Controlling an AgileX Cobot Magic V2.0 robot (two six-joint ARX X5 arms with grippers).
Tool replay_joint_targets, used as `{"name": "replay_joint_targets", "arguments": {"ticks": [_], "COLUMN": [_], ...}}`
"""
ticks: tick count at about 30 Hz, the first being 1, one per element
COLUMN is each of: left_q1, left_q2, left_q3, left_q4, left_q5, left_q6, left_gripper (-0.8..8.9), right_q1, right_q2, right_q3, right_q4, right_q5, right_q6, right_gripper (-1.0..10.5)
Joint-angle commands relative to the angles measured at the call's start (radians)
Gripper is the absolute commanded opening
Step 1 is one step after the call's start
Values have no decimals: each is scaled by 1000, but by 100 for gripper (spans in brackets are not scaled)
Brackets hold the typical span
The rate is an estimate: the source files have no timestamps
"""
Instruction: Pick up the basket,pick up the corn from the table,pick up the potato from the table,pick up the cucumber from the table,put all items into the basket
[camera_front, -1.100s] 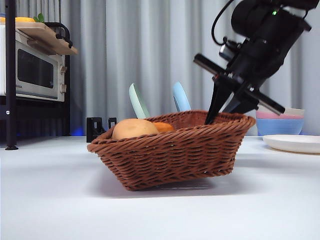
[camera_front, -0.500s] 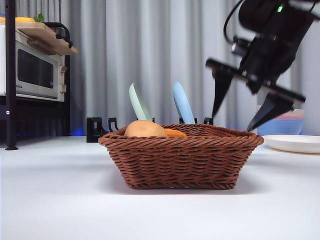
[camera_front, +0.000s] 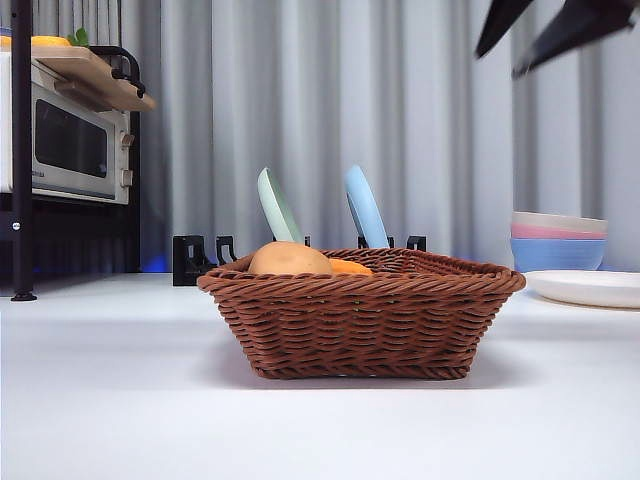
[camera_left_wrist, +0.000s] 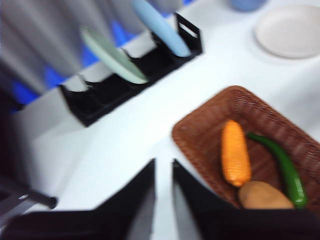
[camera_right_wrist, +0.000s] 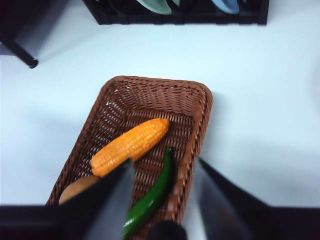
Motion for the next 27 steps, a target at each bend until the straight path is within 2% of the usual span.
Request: {"name": "replay_joint_targets", "arguments": {"ticks": [1,8,12,14,16,19,21,27], "left_q1": [3,3,2,2,2,2,2,2], "left_q2": [-58,-338,-491,-553,-593,-604,-603,-590], "left_q3": [-101,-496,-721,-799,-844,-845,-845,-845], "left_q4": [32,230,323,342,339,255,228,220], "left_q5": [-26,-22,-10,-4,24,56,56,56], "left_q6": [11,10,7,6,-22,-92,-92,-92], "left_gripper": [-8,-8,-8,-8,-8,-3,-3,-3], "right_q1": [4,48,65,69,69,67,68,67], "right_q2": [-54,-274,-467,-562,-637,-699,-717,-728], "right_q3": [-1,-119,-292,-375,-429,-438,-438,-438], "right_q4": [-20,50,123,137,119,21,-5,-29], "right_q5": [37,136,183,180,180,194,233,236], "right_q6": [-71,-115,-114,-113,-93,-9,-6,-6], "right_gripper": [-11,-12,-12,-11,-11,2,2,2]}}
